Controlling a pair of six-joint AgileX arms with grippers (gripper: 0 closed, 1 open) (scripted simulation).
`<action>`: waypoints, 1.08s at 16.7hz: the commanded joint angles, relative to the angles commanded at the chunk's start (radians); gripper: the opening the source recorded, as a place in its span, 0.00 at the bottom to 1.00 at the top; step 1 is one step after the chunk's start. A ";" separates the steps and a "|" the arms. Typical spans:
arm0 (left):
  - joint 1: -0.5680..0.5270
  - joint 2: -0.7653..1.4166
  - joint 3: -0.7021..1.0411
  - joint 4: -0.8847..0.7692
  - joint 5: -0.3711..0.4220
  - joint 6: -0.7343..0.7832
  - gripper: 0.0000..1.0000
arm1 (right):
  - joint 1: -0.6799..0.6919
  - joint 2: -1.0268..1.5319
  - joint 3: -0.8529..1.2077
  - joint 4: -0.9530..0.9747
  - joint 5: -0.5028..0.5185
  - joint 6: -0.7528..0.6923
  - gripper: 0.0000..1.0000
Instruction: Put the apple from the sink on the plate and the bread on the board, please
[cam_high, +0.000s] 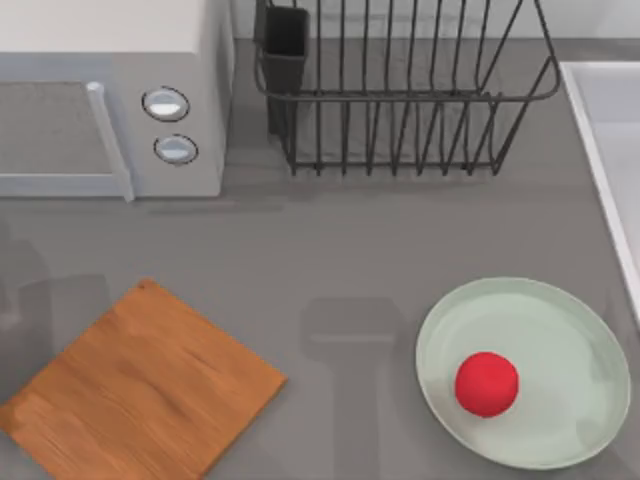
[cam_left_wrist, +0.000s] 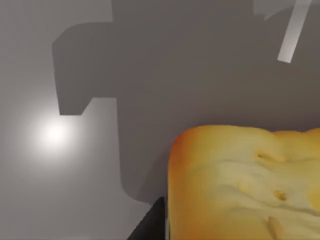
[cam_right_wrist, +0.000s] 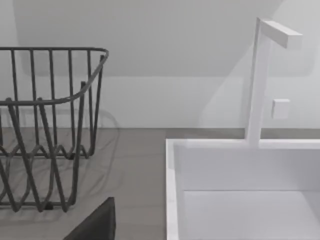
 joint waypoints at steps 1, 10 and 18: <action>0.000 0.000 0.000 0.000 0.000 0.000 0.00 | 0.000 0.000 0.000 0.000 0.000 0.000 1.00; -0.002 -0.005 0.003 -0.003 0.000 0.001 0.00 | 0.000 0.000 0.000 0.000 0.000 0.000 1.00; -0.004 -0.109 0.194 -0.321 0.000 0.000 0.00 | 0.000 0.000 0.000 0.000 0.000 0.000 1.00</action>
